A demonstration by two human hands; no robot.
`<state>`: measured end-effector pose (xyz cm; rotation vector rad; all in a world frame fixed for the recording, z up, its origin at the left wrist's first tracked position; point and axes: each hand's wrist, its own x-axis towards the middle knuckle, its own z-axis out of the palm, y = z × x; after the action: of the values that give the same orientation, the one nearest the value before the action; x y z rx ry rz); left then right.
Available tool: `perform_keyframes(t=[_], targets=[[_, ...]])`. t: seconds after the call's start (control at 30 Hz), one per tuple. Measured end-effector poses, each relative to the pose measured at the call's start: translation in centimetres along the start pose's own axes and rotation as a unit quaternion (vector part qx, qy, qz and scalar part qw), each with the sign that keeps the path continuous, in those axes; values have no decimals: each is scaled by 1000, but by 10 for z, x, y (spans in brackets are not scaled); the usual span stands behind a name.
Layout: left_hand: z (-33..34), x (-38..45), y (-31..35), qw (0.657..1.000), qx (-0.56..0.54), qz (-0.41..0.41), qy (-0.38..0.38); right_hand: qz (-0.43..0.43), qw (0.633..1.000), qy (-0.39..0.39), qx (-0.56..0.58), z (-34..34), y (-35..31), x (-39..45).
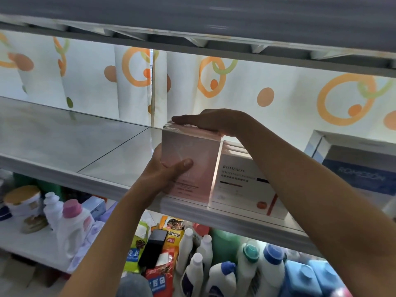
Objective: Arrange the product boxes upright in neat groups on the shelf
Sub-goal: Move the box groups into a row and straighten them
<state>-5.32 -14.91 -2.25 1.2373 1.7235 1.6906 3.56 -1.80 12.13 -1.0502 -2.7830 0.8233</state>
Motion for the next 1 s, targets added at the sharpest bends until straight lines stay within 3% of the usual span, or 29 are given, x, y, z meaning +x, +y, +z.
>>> perform_keyframes(t=[0.27, 0.4, 0.53, 0.7, 0.87, 1.0], targets=[[-1, -7, 12, 996, 16, 66, 56, -41, 996, 78, 10, -3, 3, -1], [2, -13, 25, 991, 34, 78, 104, -118, 977, 161, 77, -11, 2, -10], [5, -26, 40, 978, 68, 95, 171, -131, 959, 214, 130, -26, 19, -31], [24, -45, 68, 955, 164, 135, 209, -73, 989, 127, 33, -30, 51, -49], [49, -54, 86, 923, 266, 195, 200, -60, 993, 82, -53, -37, 76, -71], [68, -49, 103, 927, 266, 221, 143, -45, 983, -50, -168, -43, 85, -96]])
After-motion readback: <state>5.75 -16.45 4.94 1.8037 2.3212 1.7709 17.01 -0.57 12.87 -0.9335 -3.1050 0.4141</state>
